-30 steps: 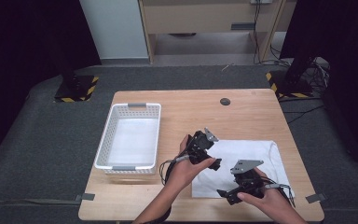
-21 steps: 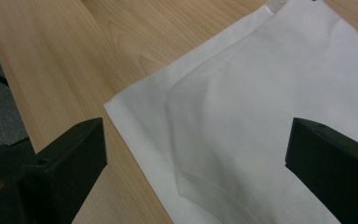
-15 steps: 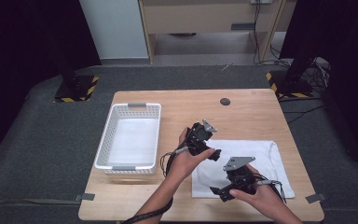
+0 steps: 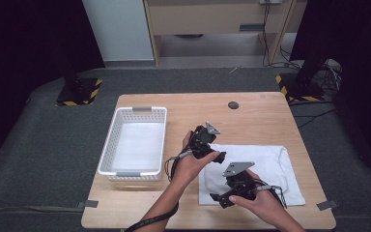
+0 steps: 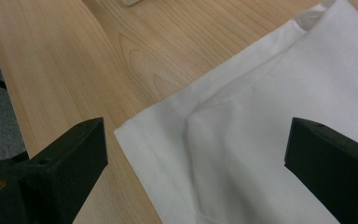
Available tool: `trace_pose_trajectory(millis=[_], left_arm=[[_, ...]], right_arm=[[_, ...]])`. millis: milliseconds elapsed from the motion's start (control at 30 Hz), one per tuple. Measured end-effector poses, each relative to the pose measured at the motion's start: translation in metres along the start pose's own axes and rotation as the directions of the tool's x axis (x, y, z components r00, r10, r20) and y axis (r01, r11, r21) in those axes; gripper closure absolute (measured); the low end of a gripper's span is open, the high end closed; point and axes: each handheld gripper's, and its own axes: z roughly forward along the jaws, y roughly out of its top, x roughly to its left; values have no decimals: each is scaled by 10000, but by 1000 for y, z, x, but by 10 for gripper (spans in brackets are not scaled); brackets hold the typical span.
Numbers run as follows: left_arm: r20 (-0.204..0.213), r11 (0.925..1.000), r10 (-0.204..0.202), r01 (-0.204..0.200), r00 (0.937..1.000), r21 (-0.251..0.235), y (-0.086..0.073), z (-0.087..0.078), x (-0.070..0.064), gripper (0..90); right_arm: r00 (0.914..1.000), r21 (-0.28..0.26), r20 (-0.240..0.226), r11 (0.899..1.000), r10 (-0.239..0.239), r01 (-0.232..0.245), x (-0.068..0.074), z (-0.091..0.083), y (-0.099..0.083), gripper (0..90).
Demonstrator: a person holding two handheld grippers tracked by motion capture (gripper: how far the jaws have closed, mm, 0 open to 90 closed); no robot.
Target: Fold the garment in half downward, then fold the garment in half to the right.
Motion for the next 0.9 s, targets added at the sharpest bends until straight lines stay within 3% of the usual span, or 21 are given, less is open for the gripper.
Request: trace_pose_trajectory(millis=[467,900], left_arm=[[-36,9996,-187,186,9998,-206,-7,14,6,50],[-237,9987,-449,443,9987,-262,-20,26,13,55]], right_arm=[[9999,-25,-70,9999,-158,158,7,19,1,77],[9999,-43,-30,9999,-126,126,11,27,-5,95]])
